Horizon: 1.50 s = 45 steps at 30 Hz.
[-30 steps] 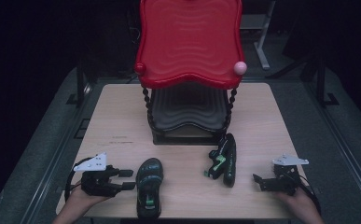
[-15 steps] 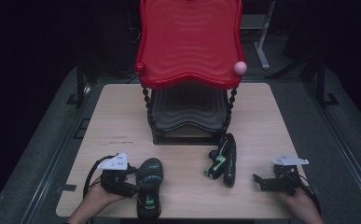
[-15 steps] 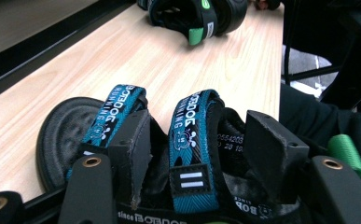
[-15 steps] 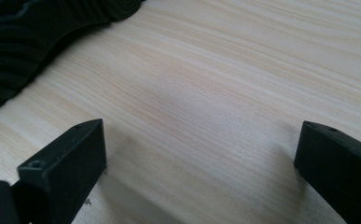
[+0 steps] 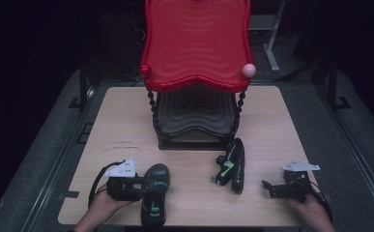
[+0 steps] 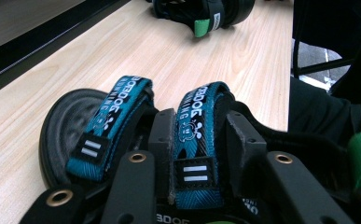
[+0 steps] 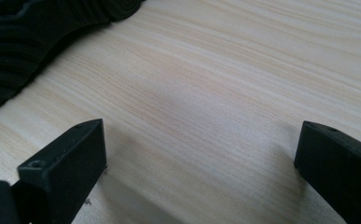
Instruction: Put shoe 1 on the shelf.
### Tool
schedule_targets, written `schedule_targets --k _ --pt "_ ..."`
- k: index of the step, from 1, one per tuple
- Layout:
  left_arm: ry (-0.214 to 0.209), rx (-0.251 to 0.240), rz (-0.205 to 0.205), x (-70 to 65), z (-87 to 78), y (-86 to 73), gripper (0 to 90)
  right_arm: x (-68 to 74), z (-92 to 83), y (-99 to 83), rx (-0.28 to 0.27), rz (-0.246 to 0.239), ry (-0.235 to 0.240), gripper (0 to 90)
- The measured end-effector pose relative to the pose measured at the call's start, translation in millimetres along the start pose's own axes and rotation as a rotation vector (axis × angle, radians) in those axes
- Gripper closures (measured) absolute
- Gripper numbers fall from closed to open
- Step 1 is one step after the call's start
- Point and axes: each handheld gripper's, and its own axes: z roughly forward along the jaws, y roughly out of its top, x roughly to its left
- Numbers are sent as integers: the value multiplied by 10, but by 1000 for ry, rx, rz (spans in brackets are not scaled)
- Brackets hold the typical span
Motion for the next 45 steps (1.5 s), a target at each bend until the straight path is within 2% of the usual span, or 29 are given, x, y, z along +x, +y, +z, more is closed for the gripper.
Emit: schedule_targets --k 15,23,36,45 --pt "-1 -33 -7 -4 -51 44 683 0 0 0 0 0 0 18" --pt "-22 -71 -14 2 -69 203 683 0 0 0 0 0 0 18" --pt "-29 -117 39 -10 -157 557 684 0 0 0 0 0 0 18" --pt "-40 -138 67 -29 -150 784 684 0 0 0 0 0 0 18"
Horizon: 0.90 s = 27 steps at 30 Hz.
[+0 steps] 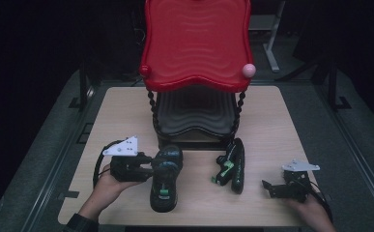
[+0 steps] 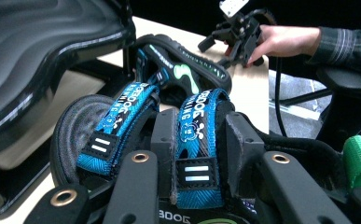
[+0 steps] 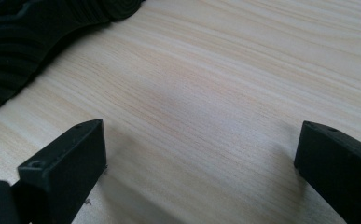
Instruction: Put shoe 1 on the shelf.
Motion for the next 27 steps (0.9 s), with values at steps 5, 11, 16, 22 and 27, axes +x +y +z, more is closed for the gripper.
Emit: schedule_targets --k 5,11,16,22,27 --pt "-9 -13 13 17 0 134 685 0 0 0 0 0 0 18" --pt "-22 -39 34 39 -31 336 685 0 0 0 0 0 0 18" --pt "-28 -49 52 55 -55 514 685 0 0 0 0 0 0 18" --pt "-36 -68 81 59 -99 739 686 1 0 0 0 1 0 18" --pt "-44 -87 104 64 -129 922 687 1 -1 0 0 1 1 18"
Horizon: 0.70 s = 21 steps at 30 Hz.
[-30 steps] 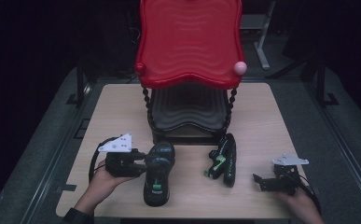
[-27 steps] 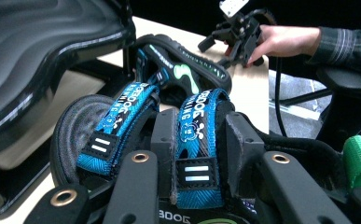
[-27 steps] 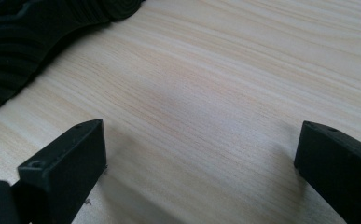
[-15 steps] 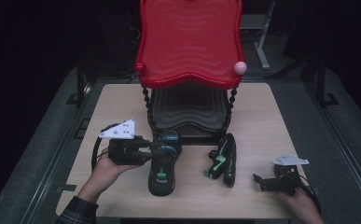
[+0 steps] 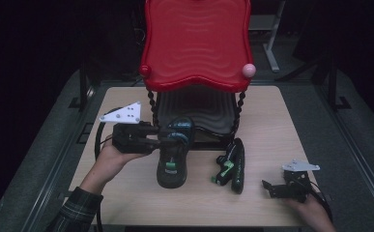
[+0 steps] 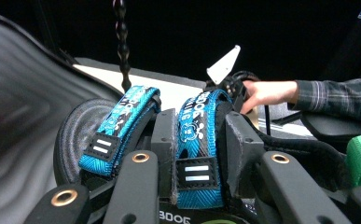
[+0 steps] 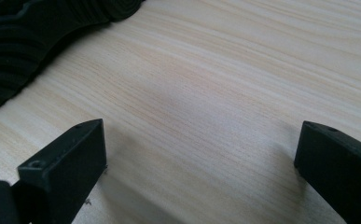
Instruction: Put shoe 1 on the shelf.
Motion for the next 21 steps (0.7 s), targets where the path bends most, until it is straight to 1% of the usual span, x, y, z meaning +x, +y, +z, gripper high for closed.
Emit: schedule_targets --k 6,9,15,21 --pt "-4 -13 25 20 -24 196 687 0 0 0 -1 0 -1 18" --pt "-7 -18 44 32 -44 310 687 0 0 0 -1 0 -1 18" --pt "-16 -36 66 52 -73 526 689 0 0 0 1 1 -1 18" --pt "-29 -56 79 73 -86 734 689 0 1 0 0 1 -2 18"
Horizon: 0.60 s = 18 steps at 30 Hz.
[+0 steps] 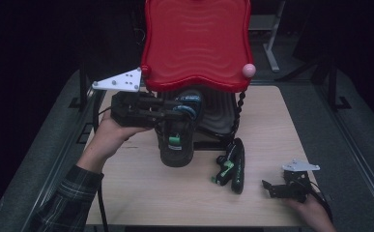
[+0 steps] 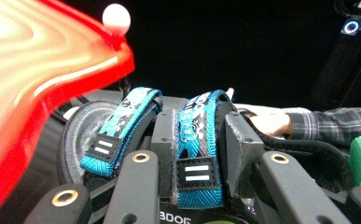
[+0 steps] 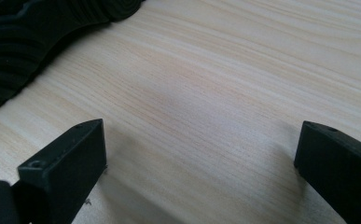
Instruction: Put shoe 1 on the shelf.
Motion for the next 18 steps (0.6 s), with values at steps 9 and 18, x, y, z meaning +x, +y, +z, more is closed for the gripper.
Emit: schedule_targets --k 9,18 --pt "1 2 49 40 -18 344 690 0 -2 0 1 0 1 18" --pt "52 8 84 203 -37 699 691 -1 -2 -1 2 -1 1 18"
